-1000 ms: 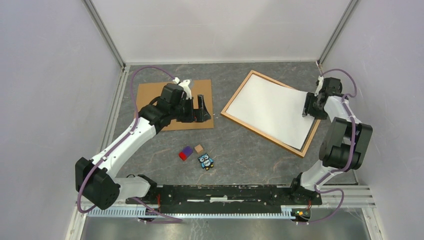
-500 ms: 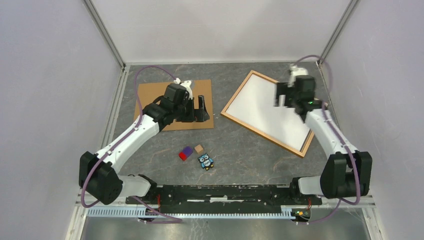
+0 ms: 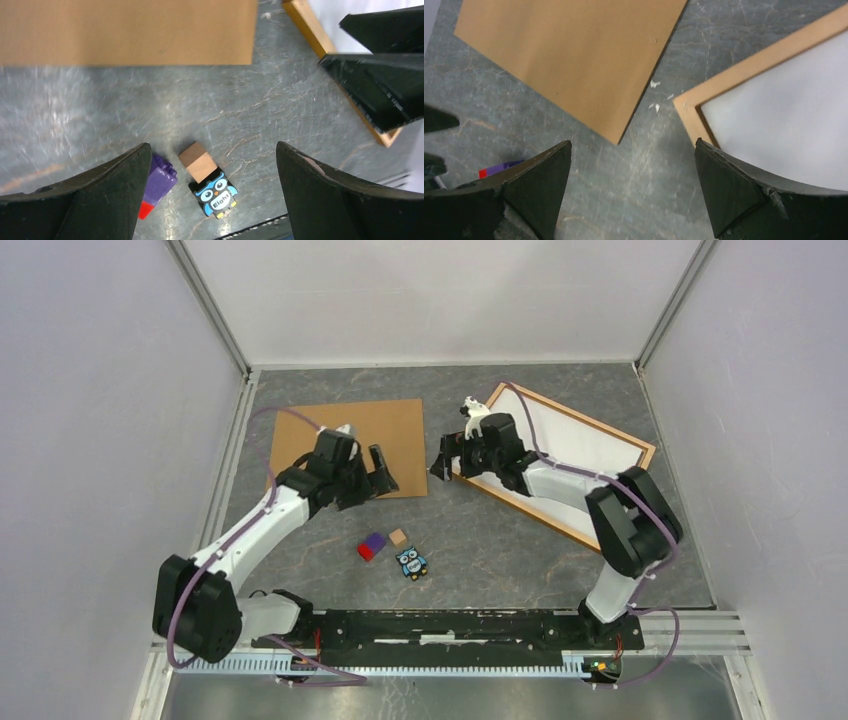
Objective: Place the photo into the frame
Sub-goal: Turn over the photo from the photo frame, then move the photo frame item to the center of the board.
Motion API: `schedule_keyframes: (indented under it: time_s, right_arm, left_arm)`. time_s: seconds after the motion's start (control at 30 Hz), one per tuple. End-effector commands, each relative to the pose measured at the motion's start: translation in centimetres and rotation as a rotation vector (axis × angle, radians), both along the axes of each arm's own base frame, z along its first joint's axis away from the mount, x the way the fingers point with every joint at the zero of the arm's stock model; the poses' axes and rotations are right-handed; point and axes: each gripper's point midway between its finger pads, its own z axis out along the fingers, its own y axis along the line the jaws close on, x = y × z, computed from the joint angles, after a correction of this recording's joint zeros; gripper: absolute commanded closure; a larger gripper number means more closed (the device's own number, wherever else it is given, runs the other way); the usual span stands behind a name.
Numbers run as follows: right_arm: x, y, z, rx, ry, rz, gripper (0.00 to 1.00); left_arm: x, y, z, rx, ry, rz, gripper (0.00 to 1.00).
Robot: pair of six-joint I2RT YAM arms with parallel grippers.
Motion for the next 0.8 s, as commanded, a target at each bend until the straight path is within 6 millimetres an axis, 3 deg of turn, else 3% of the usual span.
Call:
schedule_keyframes:
  time_s: [0.0, 0.13, 0.3, 0.53, 0.57, 0.77]
  right_arm:
    - [5.1, 2.6, 3.0, 0.059, -0.112, -0.014, 0.02]
    - [9.3, 3.7, 2.9, 0.057, -0.141, -0.096, 0.02]
    - [14.7, 2.9, 2.5, 0.07, -0.16, -0.344, 0.02]
    - [20.0, 7.2, 0.9, 0.155, -0.188, -0.312, 0.02]
    - [20.6, 7.6, 0.0, 0.156, -0.186, -0.312, 0.02]
    - [23.7, 8.5, -1.2, 0.176, -0.278, -0.328, 0.02]
  left_arm:
    - [-0.4, 1.1, -1.1, -0.264, 0.102, 0.258, 0.0]
    - [-0.4, 3.5, -2.4, -0.311, 0.08, 0.407, 0.0]
    - [-0.2, 4.5, -4.1, -0.408, 0.118, 0.52, 0.0]
    - [1.6, 5.1, -5.3, -0.441, 0.059, 0.583, 0.0]
    - [1.8, 5.1, -5.6, -0.439, 0.061, 0.583, 0.0]
    - [2.3, 5.2, -7.2, -0.42, 0.082, 0.578, 0.0]
